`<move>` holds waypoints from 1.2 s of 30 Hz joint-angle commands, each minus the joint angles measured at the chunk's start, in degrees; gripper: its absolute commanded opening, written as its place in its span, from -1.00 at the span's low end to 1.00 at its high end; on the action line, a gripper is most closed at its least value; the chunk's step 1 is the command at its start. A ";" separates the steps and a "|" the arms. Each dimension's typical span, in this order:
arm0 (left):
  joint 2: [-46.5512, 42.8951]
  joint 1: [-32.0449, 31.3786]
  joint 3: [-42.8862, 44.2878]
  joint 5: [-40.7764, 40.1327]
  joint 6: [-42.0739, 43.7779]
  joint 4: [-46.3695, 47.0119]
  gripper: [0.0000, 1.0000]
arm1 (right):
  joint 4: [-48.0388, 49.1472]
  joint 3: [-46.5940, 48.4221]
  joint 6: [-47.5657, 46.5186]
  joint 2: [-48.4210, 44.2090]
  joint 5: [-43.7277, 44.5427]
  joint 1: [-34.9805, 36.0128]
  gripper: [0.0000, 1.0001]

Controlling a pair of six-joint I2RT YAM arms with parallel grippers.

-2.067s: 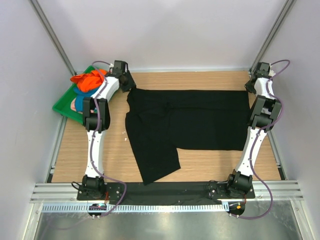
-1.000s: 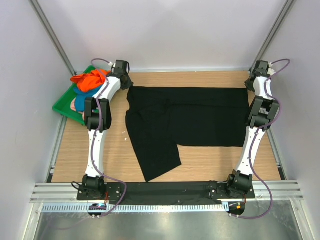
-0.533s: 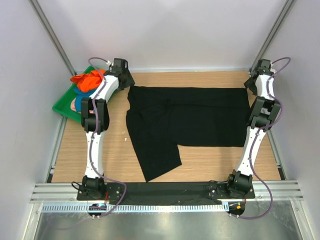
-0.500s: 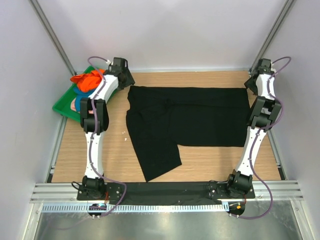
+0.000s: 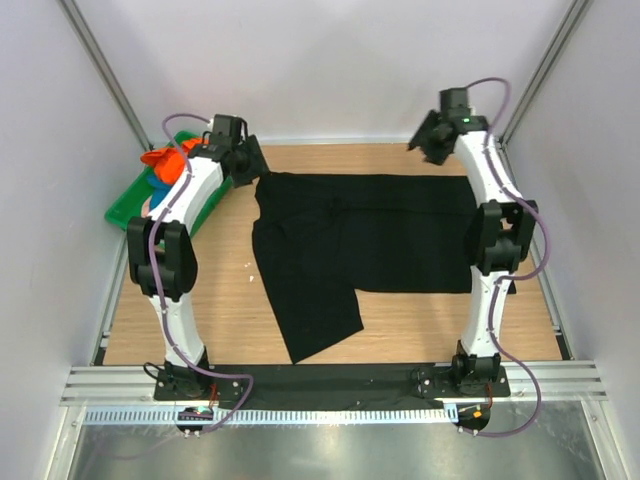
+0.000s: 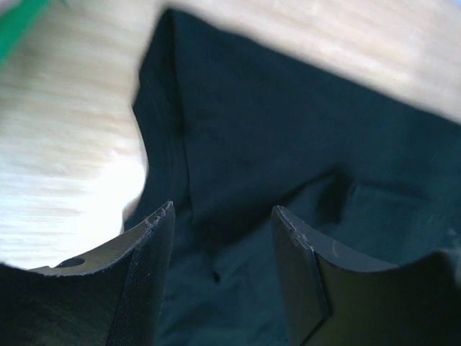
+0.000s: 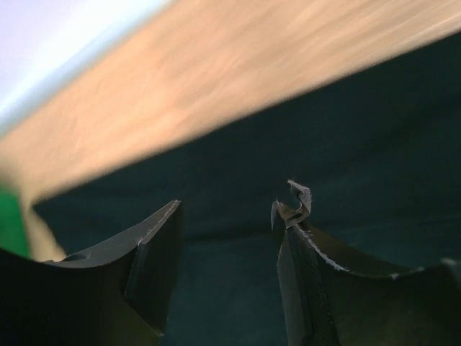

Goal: Fold and stack the t-shirts
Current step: Fold the tshirt

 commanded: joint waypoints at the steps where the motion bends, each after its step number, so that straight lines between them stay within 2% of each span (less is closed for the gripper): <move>1: -1.46 -0.46 -4.18 7.29 -0.10 -2.19 0.14 | 1.00 -3.16 5.17 1.32 -13.72 5.56 0.17; 7: 0.82 -1.35 -7.97 13.27 -1.07 -1.76 0.10 | 1.10 -1.50 2.81 6.76 -23.05 15.06 0.25; 15: 4.34 -1.52 -6.75 14.33 -1.33 -1.67 0.08 | -3.04 -0.18 -2.12 10.73 -21.91 20.78 0.26; 23: 6.63 -1.70 -3.85 15.29 -2.39 -1.75 0.07 | -3.30 2.37 -4.32 14.07 -19.80 22.01 0.09; 28: 6.28 -1.70 -3.93 14.77 -2.21 -1.76 0.07 | -2.95 3.68 -3.97 16.00 -20.41 22.28 -0.05; 31: 6.28 -1.70 -3.58 14.77 -2.13 -1.84 0.07 | -2.60 3.69 -1.87 16.62 -21.99 22.28 -0.21; 32: 6.36 -1.70 -3.58 14.77 -2.13 -2.02 0.07 | -2.25 3.25 -0.99 16.53 -22.34 22.36 -0.37; 35: 6.45 -1.78 -2.97 14.77 -2.04 -1.84 0.07 | 0.82 0.62 4.54 14.78 -25.24 22.19 -0.67; 36: 6.36 -1.70 -2.79 14.85 -1.95 -1.84 0.07 | 2.13 -0.34 6.65 13.47 -27.51 22.10 -0.71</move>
